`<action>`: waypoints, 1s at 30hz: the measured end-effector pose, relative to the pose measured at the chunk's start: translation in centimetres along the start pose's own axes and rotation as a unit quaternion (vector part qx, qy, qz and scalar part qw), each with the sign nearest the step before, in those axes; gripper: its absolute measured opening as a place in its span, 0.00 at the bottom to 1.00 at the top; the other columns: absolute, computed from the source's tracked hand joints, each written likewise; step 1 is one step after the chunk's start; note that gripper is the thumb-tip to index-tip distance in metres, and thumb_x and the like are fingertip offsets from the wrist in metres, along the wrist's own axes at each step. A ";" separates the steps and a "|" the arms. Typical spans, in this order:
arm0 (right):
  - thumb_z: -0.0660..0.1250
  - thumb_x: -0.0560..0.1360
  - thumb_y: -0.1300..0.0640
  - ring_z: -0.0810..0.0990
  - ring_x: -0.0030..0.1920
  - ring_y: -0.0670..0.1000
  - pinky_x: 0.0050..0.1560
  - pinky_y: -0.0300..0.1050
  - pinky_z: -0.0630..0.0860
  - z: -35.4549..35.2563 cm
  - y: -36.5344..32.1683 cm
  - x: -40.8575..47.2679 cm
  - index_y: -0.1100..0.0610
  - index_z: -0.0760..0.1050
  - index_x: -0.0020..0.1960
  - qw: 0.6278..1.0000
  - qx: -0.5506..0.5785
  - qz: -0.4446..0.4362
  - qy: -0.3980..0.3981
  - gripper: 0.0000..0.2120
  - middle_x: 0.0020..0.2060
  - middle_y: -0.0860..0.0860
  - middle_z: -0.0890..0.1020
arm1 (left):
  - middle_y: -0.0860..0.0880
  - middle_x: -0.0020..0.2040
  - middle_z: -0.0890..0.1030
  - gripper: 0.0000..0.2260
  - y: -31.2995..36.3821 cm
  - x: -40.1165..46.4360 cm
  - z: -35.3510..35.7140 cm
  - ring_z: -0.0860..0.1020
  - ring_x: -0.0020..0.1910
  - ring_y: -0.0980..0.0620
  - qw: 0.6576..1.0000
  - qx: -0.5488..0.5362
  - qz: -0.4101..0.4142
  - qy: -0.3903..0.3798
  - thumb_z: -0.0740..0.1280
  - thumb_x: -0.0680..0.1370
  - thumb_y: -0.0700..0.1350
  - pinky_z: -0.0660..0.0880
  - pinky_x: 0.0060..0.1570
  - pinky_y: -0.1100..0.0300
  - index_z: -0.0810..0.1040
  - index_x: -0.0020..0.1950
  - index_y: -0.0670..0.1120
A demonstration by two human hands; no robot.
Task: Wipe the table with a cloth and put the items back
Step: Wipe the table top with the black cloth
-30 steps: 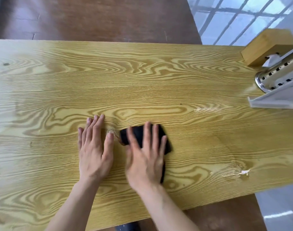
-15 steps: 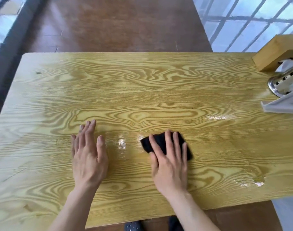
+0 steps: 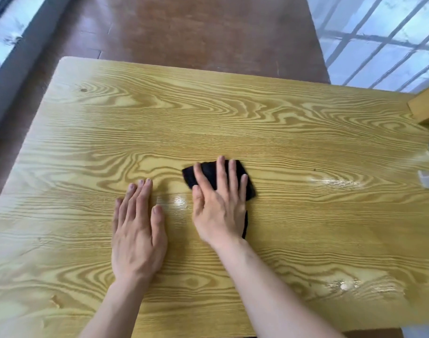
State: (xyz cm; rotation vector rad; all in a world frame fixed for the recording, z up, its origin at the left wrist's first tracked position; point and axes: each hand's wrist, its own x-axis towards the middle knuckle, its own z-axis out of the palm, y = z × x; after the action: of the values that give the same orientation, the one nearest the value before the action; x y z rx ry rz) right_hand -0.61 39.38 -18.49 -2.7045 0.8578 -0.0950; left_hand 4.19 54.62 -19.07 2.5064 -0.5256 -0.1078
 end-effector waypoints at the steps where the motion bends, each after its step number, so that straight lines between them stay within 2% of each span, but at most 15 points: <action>1: 0.49 0.82 0.44 0.45 0.82 0.60 0.79 0.65 0.47 0.2 -1.4 -0.7 0.38 0.59 0.79 0.999 0.006 -0.036 -0.010 0.25 0.83 0.55 0.52 | 0.52 0.80 0.66 0.26 0.1 0.0 0.0 0.55 0.82 0.56 1.000 -0.007 -0.001 -0.001 0.47 0.83 0.53 0.48 0.80 0.52 0.61 0.80 0.50; 4: 0.53 0.81 0.46 0.43 0.82 0.60 0.78 0.66 0.47 0.9 -3.6 -3.3 0.39 0.57 0.79 0.992 -0.005 -0.117 -0.051 0.27 0.83 0.55 0.50 | 0.52 0.80 0.66 0.26 0.2 0.5 0.1 0.55 0.81 0.57 0.999 -0.033 -0.002 -0.003 0.48 0.82 0.52 0.48 0.80 0.53 0.60 0.81 0.50; 7: 0.62 0.75 0.50 0.44 0.82 0.60 0.78 0.66 0.52 1.5 -3.5 -6.4 0.43 0.56 0.79 0.987 -0.011 -0.143 -0.075 0.34 0.83 0.56 0.51 | 0.53 0.80 0.65 0.26 -0.2 0.9 0.1 0.54 0.81 0.58 0.999 -0.046 -0.003 -0.017 0.49 0.82 0.54 0.47 0.80 0.54 0.62 0.80 0.51; 9: 0.65 0.75 0.51 0.43 0.82 0.59 0.78 0.66 0.52 1.3 -2.5 -8.6 0.43 0.52 0.80 0.983 -0.015 -0.159 -0.087 0.38 0.83 0.55 0.51 | 0.54 0.80 0.64 0.27 0.0 0.7 -0.2 0.53 0.81 0.59 0.998 -0.051 -0.001 -0.031 0.49 0.81 0.55 0.46 0.80 0.54 0.61 0.80 0.53; 12: 0.59 0.80 0.48 0.45 0.82 0.59 0.77 0.65 0.50 0.4 -0.8 -10.7 0.36 0.53 0.79 0.983 -0.014 -0.163 -0.080 0.30 0.83 0.54 0.53 | 0.53 0.80 0.63 0.28 0.7 0.5 -1.0 0.53 0.81 0.58 0.998 -0.056 -0.002 -0.041 0.48 0.80 0.57 0.45 0.80 0.53 0.61 0.80 0.53; 15: 0.56 0.82 0.46 0.46 0.82 0.58 0.77 0.66 0.51 -0.6 1.4 -11.8 0.35 0.53 0.79 0.989 -0.014 -0.127 -0.071 0.27 0.83 0.54 0.51 | 0.52 0.80 0.66 0.26 2.1 -0.5 -1.3 0.56 0.81 0.56 0.999 -0.028 0.014 -0.029 0.50 0.81 0.55 0.47 0.80 0.52 0.63 0.79 0.52; 20: 0.55 0.83 0.48 0.43 0.82 0.58 0.78 0.67 0.51 -2.4 5.9 -12.8 0.35 0.54 0.79 0.997 -0.019 -0.051 -0.045 0.26 0.83 0.54 0.48 | 0.51 0.80 0.66 0.25 4.7 -2.3 -0.5 0.55 0.82 0.55 0.997 -0.019 0.060 -0.045 0.51 0.82 0.55 0.48 0.80 0.50 0.64 0.79 0.51; 25: 0.49 0.85 0.45 0.42 0.82 0.58 0.79 0.66 0.51 -4.9 14.2 -13.7 0.34 0.48 0.80 0.997 -0.031 0.064 -0.012 0.25 0.83 0.54 0.47 | 0.49 0.80 0.66 0.26 9.5 -4.1 1.7 0.55 0.82 0.54 0.990 -0.024 0.118 -0.076 0.51 0.82 0.56 0.49 0.80 0.48 0.64 0.79 0.50; 30: 0.45 0.84 0.43 0.44 0.83 0.57 0.79 0.64 0.53 -7.5 24.8 -15.2 0.36 0.49 0.80 0.980 -0.061 0.188 0.031 0.24 0.83 0.54 0.48 | 0.49 0.80 0.65 0.28 14.7 -6.0 5.0 0.54 0.82 0.53 0.975 0.006 0.179 -0.129 0.53 0.81 0.59 0.51 0.80 0.45 0.64 0.79 0.49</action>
State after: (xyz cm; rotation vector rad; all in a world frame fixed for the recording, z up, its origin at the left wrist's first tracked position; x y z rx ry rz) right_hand -27.96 26.88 -18.48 -2.6049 1.4190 -0.0435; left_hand -7.31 43.19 -15.33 2.3785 -1.0770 -0.2925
